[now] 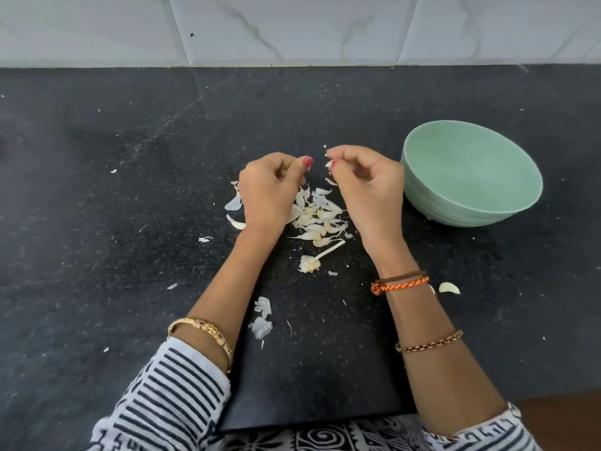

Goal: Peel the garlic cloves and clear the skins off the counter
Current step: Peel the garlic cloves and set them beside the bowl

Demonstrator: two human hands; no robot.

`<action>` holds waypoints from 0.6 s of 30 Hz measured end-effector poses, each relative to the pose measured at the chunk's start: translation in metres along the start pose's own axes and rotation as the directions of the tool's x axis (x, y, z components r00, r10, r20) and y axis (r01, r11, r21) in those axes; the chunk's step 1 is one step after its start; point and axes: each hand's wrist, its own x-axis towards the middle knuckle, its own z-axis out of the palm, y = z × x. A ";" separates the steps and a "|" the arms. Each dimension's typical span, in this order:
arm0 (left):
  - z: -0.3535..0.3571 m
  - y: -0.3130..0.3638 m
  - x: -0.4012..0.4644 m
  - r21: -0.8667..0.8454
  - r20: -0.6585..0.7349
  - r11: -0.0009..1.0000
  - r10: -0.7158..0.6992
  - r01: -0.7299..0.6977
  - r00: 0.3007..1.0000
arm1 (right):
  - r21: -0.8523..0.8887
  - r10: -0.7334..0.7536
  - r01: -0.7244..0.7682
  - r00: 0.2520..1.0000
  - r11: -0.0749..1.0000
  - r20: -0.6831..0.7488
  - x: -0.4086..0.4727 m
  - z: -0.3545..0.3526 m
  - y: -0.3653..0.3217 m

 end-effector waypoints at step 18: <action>-0.003 0.004 -0.029 0.197 0.153 0.947 0.224 -0.252 0.962 | -0.534 -0.197 0.023 0.942 0.845 -0.272 -0.073 -0.078 0.013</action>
